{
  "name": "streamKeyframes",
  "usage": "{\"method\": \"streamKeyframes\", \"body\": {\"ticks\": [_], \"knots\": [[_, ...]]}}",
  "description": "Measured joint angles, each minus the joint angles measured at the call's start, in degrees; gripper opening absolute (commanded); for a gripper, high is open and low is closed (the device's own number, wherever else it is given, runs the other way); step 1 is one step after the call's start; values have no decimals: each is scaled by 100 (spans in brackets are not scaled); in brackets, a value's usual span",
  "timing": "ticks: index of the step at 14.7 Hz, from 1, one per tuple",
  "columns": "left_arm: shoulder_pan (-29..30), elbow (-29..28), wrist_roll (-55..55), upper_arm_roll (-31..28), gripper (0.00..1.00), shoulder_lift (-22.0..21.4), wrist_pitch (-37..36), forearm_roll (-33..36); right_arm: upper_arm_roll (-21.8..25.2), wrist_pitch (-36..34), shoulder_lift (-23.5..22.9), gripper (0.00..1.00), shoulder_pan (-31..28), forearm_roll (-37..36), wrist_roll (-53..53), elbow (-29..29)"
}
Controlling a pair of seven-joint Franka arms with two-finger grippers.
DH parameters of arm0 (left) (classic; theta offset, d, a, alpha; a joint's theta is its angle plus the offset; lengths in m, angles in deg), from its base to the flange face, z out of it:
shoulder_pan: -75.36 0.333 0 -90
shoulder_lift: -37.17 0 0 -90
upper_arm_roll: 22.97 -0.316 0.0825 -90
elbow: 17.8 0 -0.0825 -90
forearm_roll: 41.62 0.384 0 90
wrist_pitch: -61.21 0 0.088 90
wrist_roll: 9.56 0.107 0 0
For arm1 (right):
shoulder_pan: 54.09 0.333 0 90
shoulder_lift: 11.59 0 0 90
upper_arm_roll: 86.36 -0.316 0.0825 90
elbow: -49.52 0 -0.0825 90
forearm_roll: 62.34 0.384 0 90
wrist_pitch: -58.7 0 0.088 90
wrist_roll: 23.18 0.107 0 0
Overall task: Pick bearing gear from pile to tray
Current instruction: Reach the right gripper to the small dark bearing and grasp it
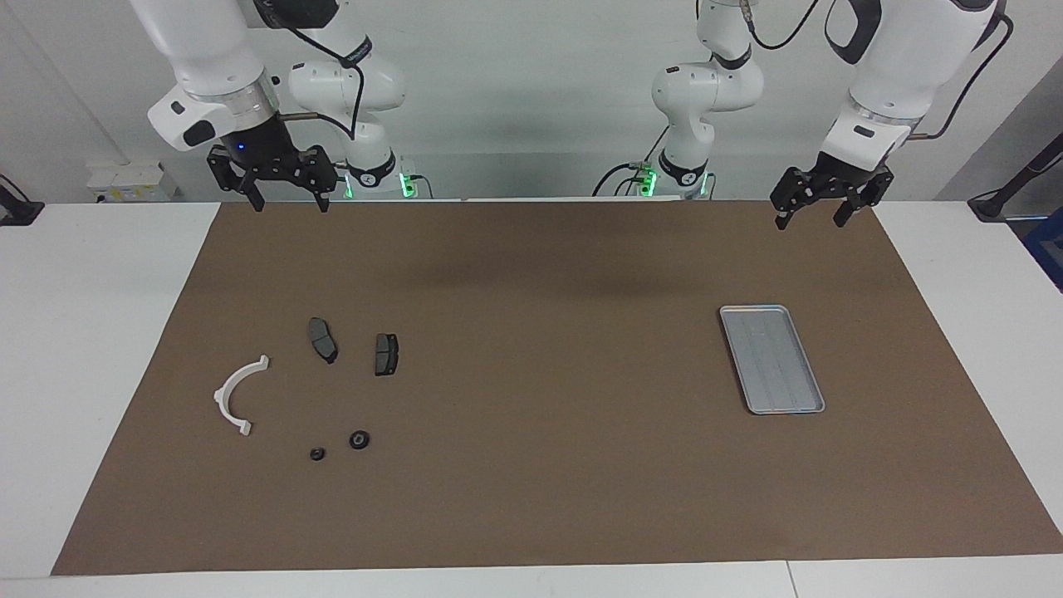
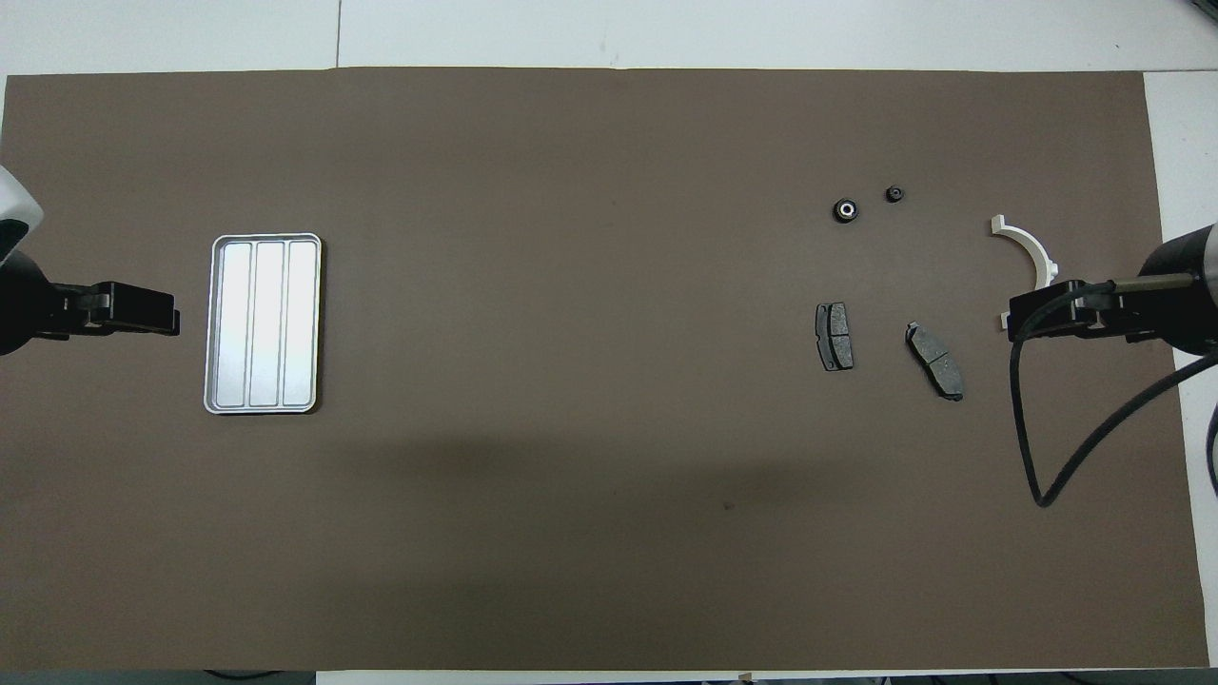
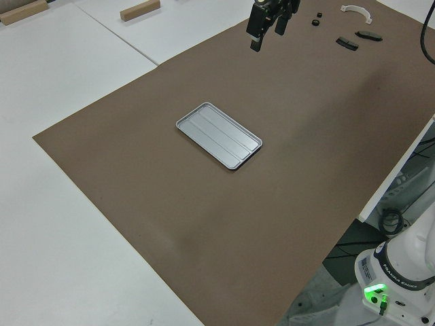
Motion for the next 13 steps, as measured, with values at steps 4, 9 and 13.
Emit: {"method": "streamKeyframes", "body": {"ticks": [4, 9, 13], "knots": [[0, 0, 0, 0, 100, 0, 0, 0, 6, 1079, -66, 100, -2, 0, -1, 613], [0, 0, 0, 0, 100, 0, 0, 0, 26, 2695, -1121, 100, -1, -233, 679, 982], [0, 0, 0, 0, 100, 0, 0, 0, 19, 3761, -2368, 100, 28, -555, 1624, 728]]}}
